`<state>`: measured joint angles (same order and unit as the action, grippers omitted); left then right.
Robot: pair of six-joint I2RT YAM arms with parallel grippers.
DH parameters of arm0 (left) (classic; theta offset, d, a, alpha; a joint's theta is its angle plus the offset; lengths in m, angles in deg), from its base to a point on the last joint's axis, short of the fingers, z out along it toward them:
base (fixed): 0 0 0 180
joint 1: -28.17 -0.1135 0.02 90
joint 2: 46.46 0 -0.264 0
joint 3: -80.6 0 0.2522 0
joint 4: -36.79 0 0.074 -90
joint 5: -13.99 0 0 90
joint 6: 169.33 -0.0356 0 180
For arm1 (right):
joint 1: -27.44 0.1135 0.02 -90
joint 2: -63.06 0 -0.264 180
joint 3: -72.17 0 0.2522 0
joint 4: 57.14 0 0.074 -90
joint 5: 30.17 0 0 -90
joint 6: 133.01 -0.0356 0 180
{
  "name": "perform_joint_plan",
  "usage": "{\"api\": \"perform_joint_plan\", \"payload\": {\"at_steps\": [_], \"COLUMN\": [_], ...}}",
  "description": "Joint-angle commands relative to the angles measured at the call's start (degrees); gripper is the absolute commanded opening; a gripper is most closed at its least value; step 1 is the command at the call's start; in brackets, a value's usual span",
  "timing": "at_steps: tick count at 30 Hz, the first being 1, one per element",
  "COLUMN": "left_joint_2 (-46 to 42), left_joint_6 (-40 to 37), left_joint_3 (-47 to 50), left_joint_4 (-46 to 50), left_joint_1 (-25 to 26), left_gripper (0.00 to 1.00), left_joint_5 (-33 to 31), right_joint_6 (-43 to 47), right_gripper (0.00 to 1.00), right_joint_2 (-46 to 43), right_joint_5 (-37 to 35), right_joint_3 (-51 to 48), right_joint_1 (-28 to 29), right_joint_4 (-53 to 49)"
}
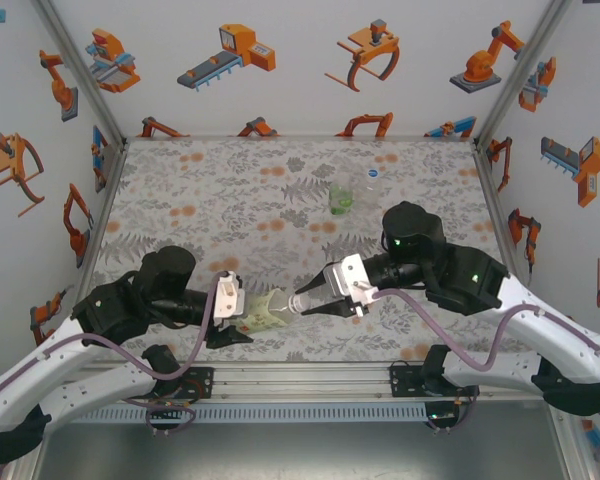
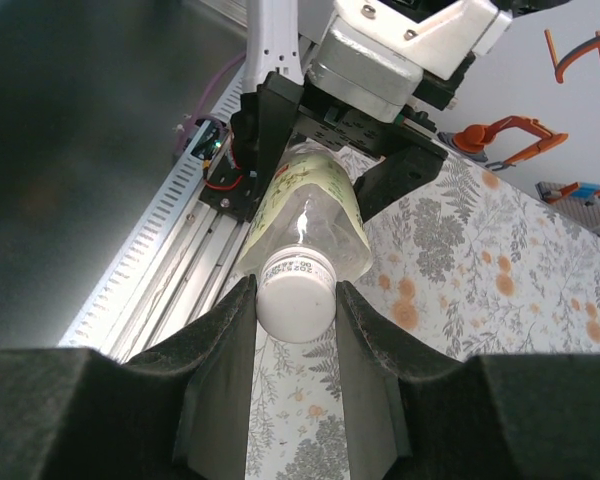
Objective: Screw on the bottle caps
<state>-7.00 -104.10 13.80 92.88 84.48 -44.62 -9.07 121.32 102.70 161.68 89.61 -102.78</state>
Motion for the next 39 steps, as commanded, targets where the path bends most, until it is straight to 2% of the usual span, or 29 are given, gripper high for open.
{"api": "perform_joint_plan", "payload": {"at_steps": [1, 9, 13, 23, 28, 32, 39], "left_joint_2": [0.13, 3.47, 3.19, 0.1, -0.36, -0.49, 0.14], "left_joint_6": [0.93, 1.6, 1.51, 1.1, 1.31, 1.67, 1.99], "left_joint_3": [-1.17, -2.94, -3.3, -1.76, -1.64, -1.73, -2.43], "left_joint_4": [-6.18, -5.35, -5.82, -8.12, -9.59, -10.5, -10.28], "left_joint_1": [0.29, 0.29, 0.29, 0.29, 0.29, 0.26, 0.29], "left_gripper": [0.0, 0.0, 0.0, 0.0, 0.0, 0.0, 0.0], "left_joint_5": [7.12, 11.84, 9.58, 3.66, 1.03, -2.81, -9.06], "right_joint_6": [4.2, 5.46, -1.49, -31.3, -46.46, -65.26, -95.33], "right_gripper": [0.0, 0.0, 0.0, 0.0, 0.0, 0.0, 0.0], "right_joint_2": [1.52, 2.11, 1.78, -4.63, -5.98, -5.15, 0.36], "right_joint_5": [1.25, 3.76, 0.59, -16.3, -28.56, -40.5, -48.82], "right_joint_3": [1.53, 1.69, 0.47, -10.99, -13.38, -13.11, -3.98], "right_joint_1": [0.74, 1.06, 1.51, 2.8, 3.72, 3.75, 3.8], "right_joint_4": [-4.6, -4.45, -0.5, 16.67, 18.48, 15.26, -4.43]}}
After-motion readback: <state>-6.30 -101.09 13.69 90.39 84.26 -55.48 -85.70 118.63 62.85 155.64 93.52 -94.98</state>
